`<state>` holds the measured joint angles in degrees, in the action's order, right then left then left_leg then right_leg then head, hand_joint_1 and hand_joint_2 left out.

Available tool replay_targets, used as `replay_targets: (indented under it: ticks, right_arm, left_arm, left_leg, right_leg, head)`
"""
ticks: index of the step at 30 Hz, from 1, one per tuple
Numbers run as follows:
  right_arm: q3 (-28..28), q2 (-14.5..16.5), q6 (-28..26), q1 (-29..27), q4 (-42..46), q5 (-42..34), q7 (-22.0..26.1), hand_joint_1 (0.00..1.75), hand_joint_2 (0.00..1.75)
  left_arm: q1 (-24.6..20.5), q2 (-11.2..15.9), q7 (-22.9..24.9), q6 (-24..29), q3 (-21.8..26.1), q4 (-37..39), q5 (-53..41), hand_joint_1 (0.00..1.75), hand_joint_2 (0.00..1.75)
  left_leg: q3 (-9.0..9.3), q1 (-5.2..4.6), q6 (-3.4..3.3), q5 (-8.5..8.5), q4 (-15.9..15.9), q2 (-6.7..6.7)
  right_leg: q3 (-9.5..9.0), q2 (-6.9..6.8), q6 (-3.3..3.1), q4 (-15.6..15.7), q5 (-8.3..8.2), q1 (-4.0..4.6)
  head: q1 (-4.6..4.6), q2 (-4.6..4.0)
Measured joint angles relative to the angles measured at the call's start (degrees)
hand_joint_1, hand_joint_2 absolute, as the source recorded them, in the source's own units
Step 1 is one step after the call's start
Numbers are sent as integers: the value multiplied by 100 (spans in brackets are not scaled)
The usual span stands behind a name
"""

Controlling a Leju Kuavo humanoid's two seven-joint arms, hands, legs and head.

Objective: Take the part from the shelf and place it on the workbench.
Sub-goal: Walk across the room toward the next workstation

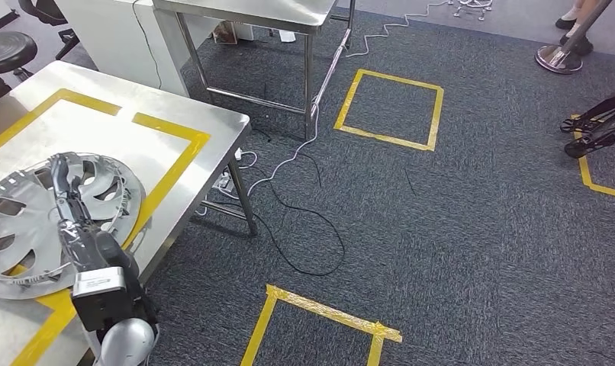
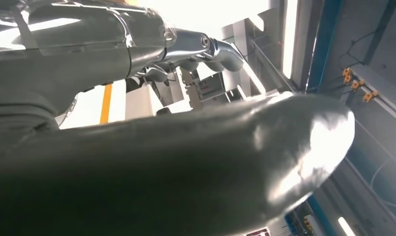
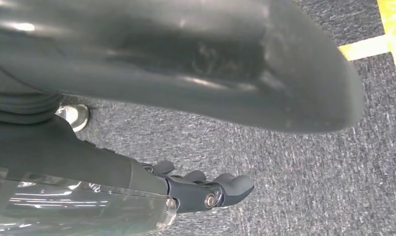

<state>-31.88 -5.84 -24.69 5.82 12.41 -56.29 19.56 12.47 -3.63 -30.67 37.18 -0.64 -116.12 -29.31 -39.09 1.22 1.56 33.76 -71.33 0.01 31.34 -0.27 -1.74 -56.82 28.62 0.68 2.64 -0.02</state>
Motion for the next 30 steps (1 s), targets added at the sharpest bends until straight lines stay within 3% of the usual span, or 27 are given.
replay_targets:
  ticks: [1,3,8,10,12,13,14,15,17,18,20,23,25,27,28,29,30]
  right_arm:
    - [-2,1,-17,0,0,1,-1,0,0]
    - [-5,8,-81,2,0,2,10,0,0]
    - [-13,22,-193,6,0,0,31,0,0]
    - [-19,24,-213,6,0,-2,32,0,0]
    - [-26,32,-223,-2,0,-2,33,0,0]
    - [-29,39,-224,-10,0,-4,33,0,0]
    - [-32,47,-225,-16,0,-7,33,0,0]
    - [-34,53,-226,-21,0,-12,33,0,0]
    - [-37,56,-226,-22,0,-25,33,0,0]
    - [-38,56,-227,-21,0,-36,33,0,0]
    - [-40,55,-228,-6,0,-52,33,0,0]
    - [-41,55,-231,21,0,-64,33,0,0]
    - [-42,55,-232,22,0,-66,33,0,0]
    - [-42,54,-233,15,0,-68,32,0,0]
    - [-42,54,-233,12,-1,-68,32,0,0]
    - [-42,54,-233,11,-1,-68,31,0,0]
    - [-43,54,-233,10,-1,-67,31,0,0]
  left_arm:
    - [-2,0,4,0,-1,1,0,0,0]
    - [-4,1,20,0,-5,0,0,0,0]
    - [1,6,33,0,-22,-8,-8,0,0]
    - [1,3,33,0,-49,-14,-9,0,0]
    - [3,4,33,0,-73,-16,2,0,0]
    - [3,5,32,0,-81,-16,22,0,0]
    - [3,5,27,0,-88,-15,54,0,0]
    - [0,6,17,-1,-93,-15,91,0,0]
    - [-5,7,-16,-2,-105,-14,164,0,0]
    - [-8,7,-32,-2,-114,-13,191,0,0]
    - [-6,7,-52,-2,-130,-6,225,0,0]
    - [-5,8,-57,-1,-138,6,232,0,0]
    - [-8,9,-60,-1,-139,16,232,0,0]
    - [-7,10,-61,0,-142,37,237,0,0]
    - [-5,11,-62,0,-143,49,245,0,0]
    - [-4,12,-64,0,-144,61,255,0,0]
    - [-4,13,-68,0,-144,71,267,0,0]
  left_leg:
    - [154,0,-4,-225,345,30]
    - [430,-16,-33,-455,924,111]
    - [513,-29,-168,-450,1113,74]
    - [519,-17,-209,-454,1123,51]
    - [517,-21,-230,-448,1122,21]
    - [519,-23,-233,-446,1122,0]
    - [523,-24,-234,-444,1121,-24]
    - [530,-24,-233,-443,1121,-51]
    - [546,-23,-222,-438,1122,-105]
    - [542,-26,-205,-436,1119,-134]
    - [525,-19,-146,-447,1129,-177]
    - [515,1,-48,-419,1113,-158]
    - [364,-10,-26,-173,755,-69]
    - [39,-19,-16,172,72,-20]
    - [-94,-19,-8,258,-198,-15]
    - [-148,-19,-4,240,-299,-10]
    - [-97,-19,-5,118,-197,-1]
  right_leg:
    - [-10,1,17,-27,28,-5]
    - [-3,4,78,-113,101,9]
    - [25,-32,199,-248,238,-3]
    - [238,-15,266,-723,529,-31]
    - [606,-10,310,-1470,855,-58]
    - [739,-10,317,-1716,906,-66]
    - [785,-7,314,-1770,845,-68]
    - [726,-2,303,-1600,676,-68]
    - [405,48,258,-859,252,-65]
    - [256,80,235,-513,124,-59]
    - [130,122,194,-211,84,-32]
    - [86,86,97,-102,32,-19]
    - [41,47,25,-26,-12,-29]
    - [33,24,-10,-18,-11,-13]
    - [32,15,-16,-20,-7,-5]
    - [28,7,-19,-23,-1,1]
    - [23,2,-16,-27,5,3]
  head:
    - [1,0]
    - [-2,0]
    - [-15,0]
    - [-28,0]
    - [-33,0]
    - [-33,0]
    - [-33,0]
    - [-33,0]
    - [-33,0]
    - [-33,0]
    - [-28,0]
    - [-21,0]
    - [-8,0]
    - [0,0]
    - [1,0]
    - [0,0]
    - [1,0]
